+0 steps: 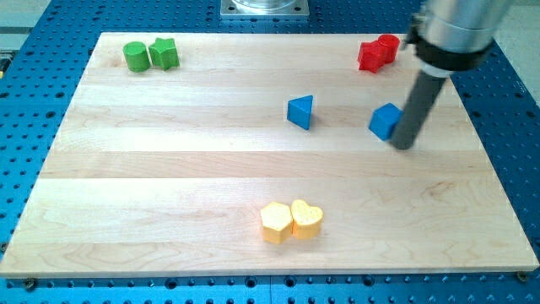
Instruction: Push the blue blocks to the center of the board
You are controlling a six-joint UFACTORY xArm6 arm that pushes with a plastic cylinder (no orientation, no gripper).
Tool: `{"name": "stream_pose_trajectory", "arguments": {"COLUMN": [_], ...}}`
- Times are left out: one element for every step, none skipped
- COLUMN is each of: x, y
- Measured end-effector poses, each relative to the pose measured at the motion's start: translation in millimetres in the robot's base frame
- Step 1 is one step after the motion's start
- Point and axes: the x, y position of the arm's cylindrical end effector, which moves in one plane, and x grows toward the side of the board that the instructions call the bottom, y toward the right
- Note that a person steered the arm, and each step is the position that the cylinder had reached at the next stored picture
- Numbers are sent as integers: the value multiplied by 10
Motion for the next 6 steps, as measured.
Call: {"name": "stream_pose_trajectory", "arguments": {"x": [-76, -115, -293, -293, -356, -608], "y": [-96, 296, 298, -447, 2, 60]}}
